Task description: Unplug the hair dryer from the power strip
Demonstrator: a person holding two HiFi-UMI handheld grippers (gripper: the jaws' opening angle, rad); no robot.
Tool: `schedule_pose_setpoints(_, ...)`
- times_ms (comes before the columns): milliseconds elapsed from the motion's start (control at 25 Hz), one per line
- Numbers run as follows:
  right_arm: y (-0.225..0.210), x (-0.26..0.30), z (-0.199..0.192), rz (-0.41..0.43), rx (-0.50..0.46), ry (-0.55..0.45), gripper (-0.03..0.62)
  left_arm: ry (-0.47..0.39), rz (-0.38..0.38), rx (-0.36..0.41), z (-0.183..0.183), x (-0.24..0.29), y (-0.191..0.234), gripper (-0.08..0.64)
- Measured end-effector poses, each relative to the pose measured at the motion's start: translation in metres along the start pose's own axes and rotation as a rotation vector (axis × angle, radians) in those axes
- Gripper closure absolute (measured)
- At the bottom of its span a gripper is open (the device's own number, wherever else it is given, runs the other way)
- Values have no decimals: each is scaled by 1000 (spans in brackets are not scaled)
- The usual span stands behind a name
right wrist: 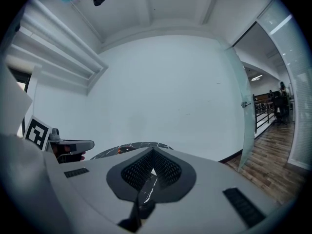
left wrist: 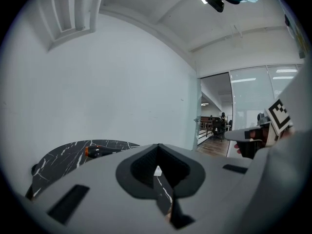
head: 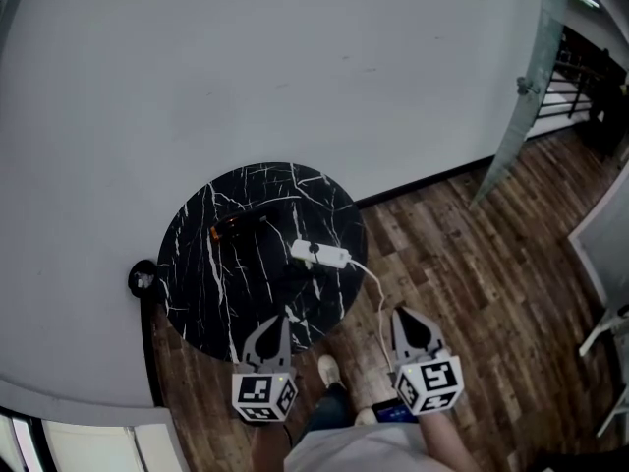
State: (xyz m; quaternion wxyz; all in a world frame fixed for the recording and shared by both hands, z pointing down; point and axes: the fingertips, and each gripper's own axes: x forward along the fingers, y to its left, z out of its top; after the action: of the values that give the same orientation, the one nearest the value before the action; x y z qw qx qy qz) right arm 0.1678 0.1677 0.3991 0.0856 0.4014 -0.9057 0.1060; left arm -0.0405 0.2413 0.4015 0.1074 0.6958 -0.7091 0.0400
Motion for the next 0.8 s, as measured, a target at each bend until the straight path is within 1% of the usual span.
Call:
schedule_pose_setpoints(120, -9, 36, 2, 5, -19, 20, 595, -19, -20, -27, 3, 36, 15, 560)
schedule_pose_setpoints(320, -17, 95, 9, 8, -54, 59, 595, 16, -27, -46, 3, 94, 45, 560)
schedule_pose_setpoints(560, -32, 142, 1, -8, -31, 117, 595, 81, -46, -57, -6, 143, 68, 560)
schedule_pose_setpoints(800, -42, 178, 4, -26, -22, 151, 595, 120, -81, -67, -9, 184, 84, 560)
